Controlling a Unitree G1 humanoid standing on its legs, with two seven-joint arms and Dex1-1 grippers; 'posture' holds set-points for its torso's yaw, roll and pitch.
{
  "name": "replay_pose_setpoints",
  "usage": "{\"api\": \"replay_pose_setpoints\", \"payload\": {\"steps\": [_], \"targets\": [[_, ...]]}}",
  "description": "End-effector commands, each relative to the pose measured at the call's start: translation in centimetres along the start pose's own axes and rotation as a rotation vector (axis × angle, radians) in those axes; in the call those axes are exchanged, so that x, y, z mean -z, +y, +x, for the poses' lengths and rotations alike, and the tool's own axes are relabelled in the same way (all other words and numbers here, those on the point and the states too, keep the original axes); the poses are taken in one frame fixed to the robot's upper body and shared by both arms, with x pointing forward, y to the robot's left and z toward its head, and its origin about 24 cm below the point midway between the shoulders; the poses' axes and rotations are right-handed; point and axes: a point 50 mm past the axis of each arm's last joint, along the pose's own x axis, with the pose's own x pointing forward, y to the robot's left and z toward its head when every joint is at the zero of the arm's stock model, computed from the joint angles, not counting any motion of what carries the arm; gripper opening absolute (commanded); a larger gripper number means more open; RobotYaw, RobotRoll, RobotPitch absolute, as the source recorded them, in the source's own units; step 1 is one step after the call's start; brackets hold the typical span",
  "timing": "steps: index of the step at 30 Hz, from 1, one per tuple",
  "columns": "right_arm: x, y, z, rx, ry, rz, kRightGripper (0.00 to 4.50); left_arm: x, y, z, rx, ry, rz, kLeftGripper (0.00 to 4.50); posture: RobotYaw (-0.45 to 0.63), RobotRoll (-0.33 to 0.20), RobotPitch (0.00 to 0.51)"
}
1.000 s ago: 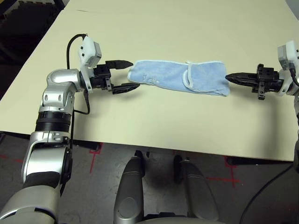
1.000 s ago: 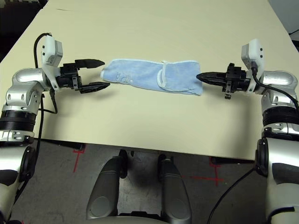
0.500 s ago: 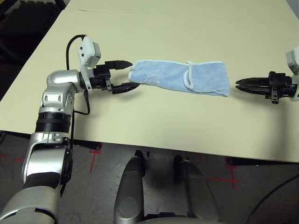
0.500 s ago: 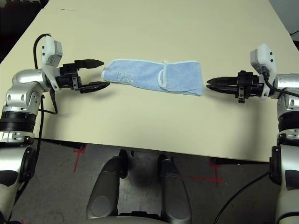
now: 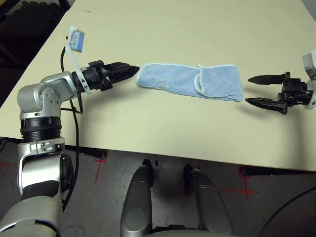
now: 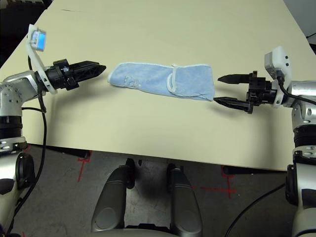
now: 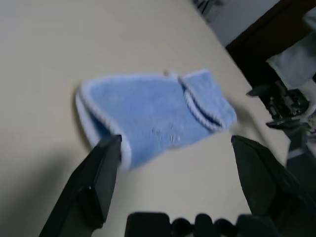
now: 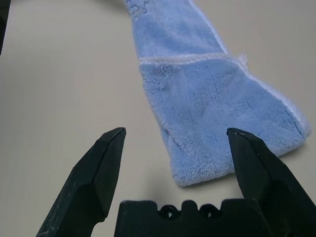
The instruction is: Fold the towel and set it aside.
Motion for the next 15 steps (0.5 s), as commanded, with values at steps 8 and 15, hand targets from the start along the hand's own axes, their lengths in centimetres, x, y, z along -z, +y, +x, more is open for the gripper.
{"api": "replay_pose_setpoints", "payload": {"steps": [8, 15], "targets": [[-0.1, 0.2, 0.1, 0.006, -0.017, 0.002, 4.45, 0.6, 1.3, 0.5, -0.215, 0.042, -0.417, 4.50, 0.03, 0.000, 0.274], [-0.2, 0.2, 0.2, 0.007, -0.018, -0.003, 4.45, 1.0, 1.4, 1.2, -0.251, 0.096, -0.434, 4.50, 0.03, 0.000, 0.274]]}}
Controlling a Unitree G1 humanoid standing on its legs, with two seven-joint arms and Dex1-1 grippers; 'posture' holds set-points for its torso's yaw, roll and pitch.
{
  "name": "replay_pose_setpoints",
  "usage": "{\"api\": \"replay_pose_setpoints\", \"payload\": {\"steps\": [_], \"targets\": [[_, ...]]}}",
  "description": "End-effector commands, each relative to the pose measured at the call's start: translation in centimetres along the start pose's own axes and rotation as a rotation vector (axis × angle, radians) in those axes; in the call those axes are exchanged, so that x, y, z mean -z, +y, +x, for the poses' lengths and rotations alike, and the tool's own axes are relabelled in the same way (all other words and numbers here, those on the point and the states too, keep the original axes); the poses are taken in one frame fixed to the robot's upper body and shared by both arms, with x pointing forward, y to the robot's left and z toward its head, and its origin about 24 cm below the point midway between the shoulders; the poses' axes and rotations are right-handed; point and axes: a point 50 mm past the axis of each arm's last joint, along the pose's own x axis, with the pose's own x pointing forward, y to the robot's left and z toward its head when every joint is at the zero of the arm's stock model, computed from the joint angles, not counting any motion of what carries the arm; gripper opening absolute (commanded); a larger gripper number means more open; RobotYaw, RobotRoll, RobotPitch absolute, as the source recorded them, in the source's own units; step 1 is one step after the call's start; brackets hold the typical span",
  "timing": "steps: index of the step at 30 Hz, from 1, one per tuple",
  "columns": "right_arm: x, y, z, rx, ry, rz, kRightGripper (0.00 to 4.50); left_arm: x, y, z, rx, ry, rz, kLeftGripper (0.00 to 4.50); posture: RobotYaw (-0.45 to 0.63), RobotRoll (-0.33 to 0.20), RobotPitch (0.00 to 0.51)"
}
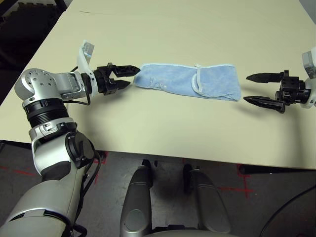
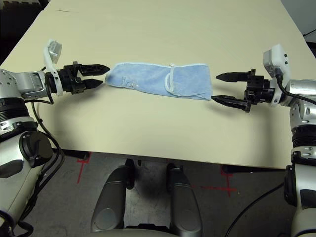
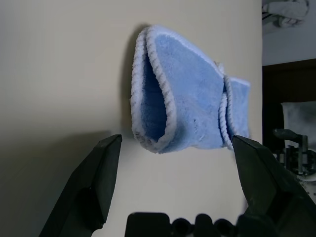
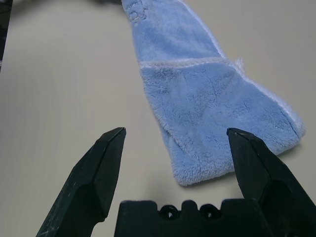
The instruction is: Fold the towel and set it aside.
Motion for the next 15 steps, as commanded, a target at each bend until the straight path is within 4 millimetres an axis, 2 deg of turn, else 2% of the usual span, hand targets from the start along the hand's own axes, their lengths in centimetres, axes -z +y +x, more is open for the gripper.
{"api": "replay_pose_setpoints", "payload": {"steps": [1, 7, 15], "targets": [[0.2, 0.2, -0.2, 0.004, 0.001, 0.005, 4.45, 0.4, 0.4, 0.3, -0.024, 0.034, -0.028, 4.50, 0.02, 0.000, 0.274], [0.2, 0.1, -0.1, 0.006, 0.004, 0.000, 4.45, 0.7, 0.2, 1.0, -0.001, 0.041, -0.058, 4.50, 0.02, 0.000, 0.274], [0.2, 0.1, -0.1, 0.008, 0.011, -0.005, 4.45, 0.9, -1.0, 2.6, 0.052, 0.030, -0.086, 4.50, 0.02, 0.000, 0.277]]}}
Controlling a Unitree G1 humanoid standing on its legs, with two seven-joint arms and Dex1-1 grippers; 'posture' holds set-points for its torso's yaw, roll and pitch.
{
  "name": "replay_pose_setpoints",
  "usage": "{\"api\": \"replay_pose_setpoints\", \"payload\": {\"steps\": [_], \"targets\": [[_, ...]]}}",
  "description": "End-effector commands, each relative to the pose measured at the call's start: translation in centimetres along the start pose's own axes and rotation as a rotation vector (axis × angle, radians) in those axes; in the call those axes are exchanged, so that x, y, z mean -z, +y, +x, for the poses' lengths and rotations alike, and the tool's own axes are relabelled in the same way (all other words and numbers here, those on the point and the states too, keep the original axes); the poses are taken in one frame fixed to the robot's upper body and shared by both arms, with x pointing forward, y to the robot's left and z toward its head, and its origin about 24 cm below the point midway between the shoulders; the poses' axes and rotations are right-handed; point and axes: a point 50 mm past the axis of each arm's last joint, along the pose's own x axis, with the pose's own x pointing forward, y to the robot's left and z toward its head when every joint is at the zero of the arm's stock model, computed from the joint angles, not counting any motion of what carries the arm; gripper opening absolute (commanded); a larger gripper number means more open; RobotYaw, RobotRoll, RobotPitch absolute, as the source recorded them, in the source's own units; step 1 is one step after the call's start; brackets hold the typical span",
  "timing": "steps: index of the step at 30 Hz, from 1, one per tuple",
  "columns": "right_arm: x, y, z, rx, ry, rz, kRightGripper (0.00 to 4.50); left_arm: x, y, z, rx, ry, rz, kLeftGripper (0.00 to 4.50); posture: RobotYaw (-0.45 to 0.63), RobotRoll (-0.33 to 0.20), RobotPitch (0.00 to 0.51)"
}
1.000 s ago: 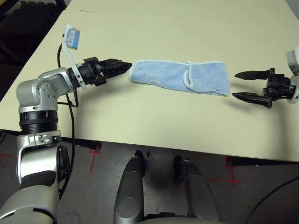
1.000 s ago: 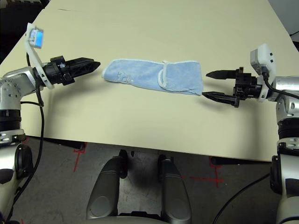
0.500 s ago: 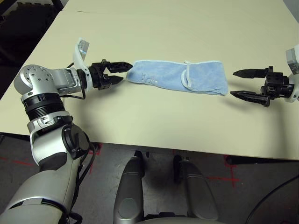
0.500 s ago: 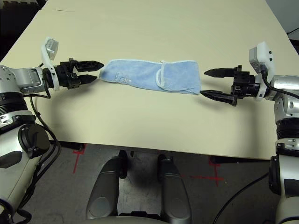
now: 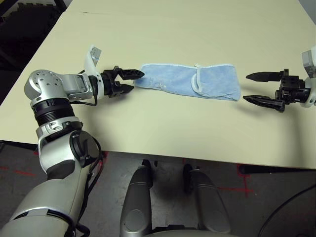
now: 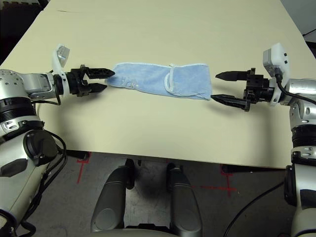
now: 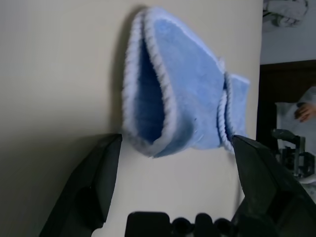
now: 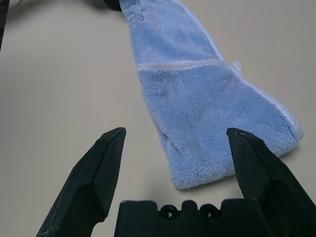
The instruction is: Fold the towel and set it aside.
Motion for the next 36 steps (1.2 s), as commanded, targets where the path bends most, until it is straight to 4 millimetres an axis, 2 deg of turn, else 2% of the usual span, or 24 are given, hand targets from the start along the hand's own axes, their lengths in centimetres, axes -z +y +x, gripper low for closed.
{"api": "replay_pose_setpoints", "payload": {"steps": [1, 4, 7, 17, 21, 27, 31, 36], "targets": [[0.2, 0.2, -0.2, -0.003, 0.011, -0.002, 4.45, 0.1, -0.3, 0.4, 0.005, 0.007, -0.015, 4.50, 0.02, 0.000, 0.277], [0.2, 0.2, -0.1, -0.004, 0.011, -0.002, 4.45, 0.0, -0.2, 0.7, -0.008, -0.009, -0.011, 4.50, 0.01, 0.000, 0.278], [0.2, 0.3, -0.1, -0.005, 0.008, -0.002, 4.50, -0.3, 0.3, 0.7, -0.043, -0.042, -0.006, 3.86, 0.01, 0.000, 0.277], [0.2, 0.4, 0.3, -0.011, 0.003, -0.004, 4.50, -0.9, 2.2, -0.7, -0.132, -0.083, 0.000, 0.09, 0.02, 0.000, 0.274], [0.3, 0.3, 0.5, -0.006, -0.005, 0.001, 4.50, -1.1, 3.1, -1.8, -0.184, -0.103, 0.033, 0.04, 0.03, 0.000, 0.268], [0.7, 0.4, 1.2, -0.011, -0.012, 0.021, 4.50, -0.6, 3.6, -4.4, -0.248, -0.004, 0.288, 0.04, 0.05, 0.000, 0.268], [0.9, 0.2, 1.7, -0.014, -0.020, 0.034, 4.50, -1.9, 2.5, -5.7, -0.228, 0.009, 0.394, 0.04, 0.07, 0.000, 0.271], [0.9, 0.0, 2.0, -0.020, -0.021, 0.034, 4.50, -2.6, 1.7, -6.6, -0.210, 0.072, 0.519, 0.04, 0.07, 0.000, 0.271]]}}
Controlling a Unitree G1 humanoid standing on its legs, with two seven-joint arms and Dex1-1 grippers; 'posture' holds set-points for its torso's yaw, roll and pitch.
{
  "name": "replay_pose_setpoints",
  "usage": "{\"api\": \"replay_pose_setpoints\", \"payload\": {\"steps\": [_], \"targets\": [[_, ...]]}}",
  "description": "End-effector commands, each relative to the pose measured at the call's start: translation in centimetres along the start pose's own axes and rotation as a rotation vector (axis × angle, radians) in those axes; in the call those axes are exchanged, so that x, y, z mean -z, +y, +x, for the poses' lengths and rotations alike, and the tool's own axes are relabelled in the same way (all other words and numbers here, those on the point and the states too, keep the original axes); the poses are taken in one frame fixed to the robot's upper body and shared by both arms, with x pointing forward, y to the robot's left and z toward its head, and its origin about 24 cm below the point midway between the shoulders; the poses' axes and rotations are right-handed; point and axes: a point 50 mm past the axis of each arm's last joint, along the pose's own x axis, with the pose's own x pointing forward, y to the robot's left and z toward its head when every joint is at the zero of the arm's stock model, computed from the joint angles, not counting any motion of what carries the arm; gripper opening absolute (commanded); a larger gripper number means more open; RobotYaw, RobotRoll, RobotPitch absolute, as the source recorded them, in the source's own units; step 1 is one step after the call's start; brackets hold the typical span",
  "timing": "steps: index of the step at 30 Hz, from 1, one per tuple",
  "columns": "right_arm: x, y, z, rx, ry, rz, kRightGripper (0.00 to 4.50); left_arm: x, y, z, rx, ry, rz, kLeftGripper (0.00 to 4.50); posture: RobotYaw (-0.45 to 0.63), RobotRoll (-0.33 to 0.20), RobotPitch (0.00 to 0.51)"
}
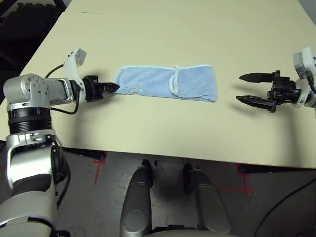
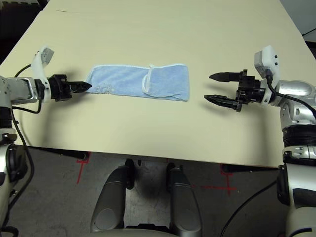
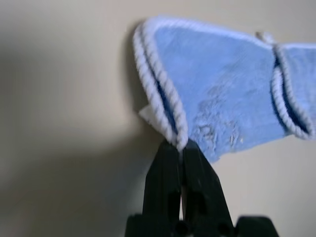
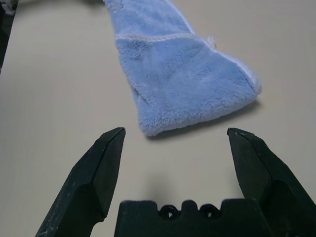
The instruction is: Fold the towel and set it aside.
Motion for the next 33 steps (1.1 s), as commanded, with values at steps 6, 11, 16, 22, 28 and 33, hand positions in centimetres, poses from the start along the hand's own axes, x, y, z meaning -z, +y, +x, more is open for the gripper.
{"api": "replay_pose_setpoints", "payload": {"steps": [6, 11, 16, 22, 28, 33], "targets": [[0.3, 0.0, 0.2, -0.016, 0.018, -0.001, 4.50, -1.6, -0.4, -0.9, 0.043, 0.039, 0.164, 0.04, 0.08, 0.000, 0.264], [0.2, 0.0, 0.2, -0.020, 0.017, -0.004, 4.50, -3.1, -1.8, -0.2, 0.100, 0.007, 0.218, 0.04, 0.07, 0.000, 0.259], [0.3, 0.1, 0.3, -0.020, 0.018, -0.009, 4.50, -4.4, -4.7, 1.1, 0.211, -0.017, 0.272, 0.04, 0.07, 0.000, 0.257], [0.6, 0.1, 0.2, -0.018, 0.045, -0.013, 4.50, -4.1, -9.4, 2.7, 0.405, 0.012, 0.331, 0.04, 0.07, 0.000, 0.256], [1.0, 0.1, -0.3, -0.009, 0.064, 0.002, 4.50, -4.4, -12.6, 3.3, 0.511, 0.001, 0.386, 0.04, 0.07, 0.000, 0.256], [1.0, 0.0, -0.4, -0.003, 0.061, 0.000, 4.50, -4.2, -14.3, 4.5, 0.557, 0.004, 0.405, 0.04, 0.07, 0.000, 0.256]]}}
